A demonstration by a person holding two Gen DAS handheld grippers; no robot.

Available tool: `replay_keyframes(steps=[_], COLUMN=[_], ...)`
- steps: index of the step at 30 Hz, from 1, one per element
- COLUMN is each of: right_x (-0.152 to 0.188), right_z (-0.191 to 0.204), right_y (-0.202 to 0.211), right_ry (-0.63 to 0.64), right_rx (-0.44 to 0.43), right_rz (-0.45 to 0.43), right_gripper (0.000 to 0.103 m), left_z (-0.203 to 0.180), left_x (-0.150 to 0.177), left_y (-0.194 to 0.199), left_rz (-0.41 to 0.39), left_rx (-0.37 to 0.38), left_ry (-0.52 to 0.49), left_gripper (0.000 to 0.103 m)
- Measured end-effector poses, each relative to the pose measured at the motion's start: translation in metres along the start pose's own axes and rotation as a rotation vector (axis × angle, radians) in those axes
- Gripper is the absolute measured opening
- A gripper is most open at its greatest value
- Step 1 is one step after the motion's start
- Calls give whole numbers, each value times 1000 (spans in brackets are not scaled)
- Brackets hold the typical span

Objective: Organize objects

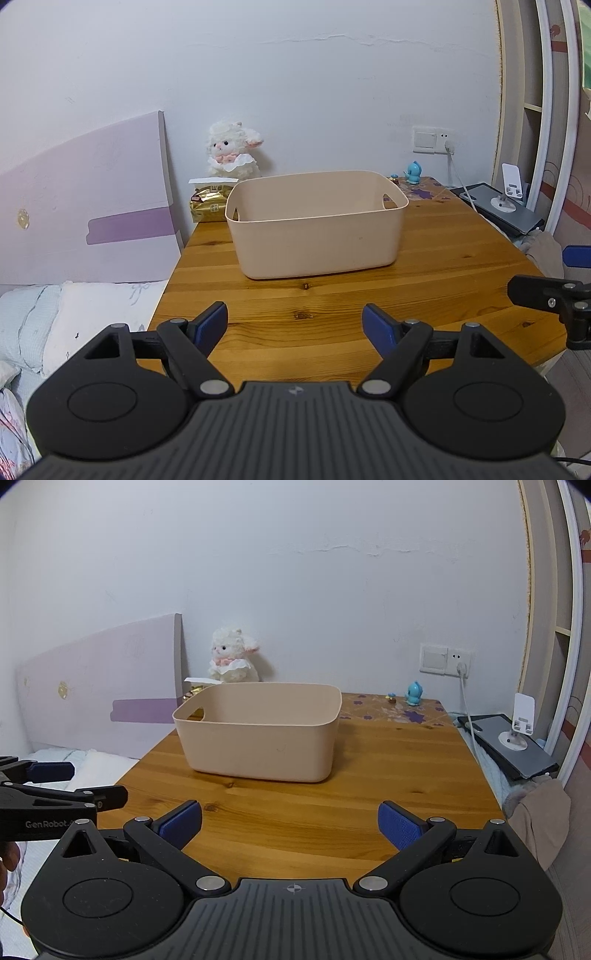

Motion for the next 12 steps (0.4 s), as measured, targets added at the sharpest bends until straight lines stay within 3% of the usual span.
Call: replay_keyframes(steps=[12], right_x=[0], right_z=[-2], right_y=[-24], right_ry=[-4], right_rx=[-7], right_rz=[47], right_gripper=[103], left_z=[5], left_x=[-2], left_y=[-19], left_rz=[34], left_rx=[12], left_ry=[7], left_gripper=[83])
Point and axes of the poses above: each gripper's, at about its wrist camera, not at the fingertips, and y roughly against the way its jaws point, z to its left, x to its underside, the point moved 5 cm from there along -y, roughly the way its jaws point, and after that the axes turned 5 degrees about x, right-handed, at the moved point
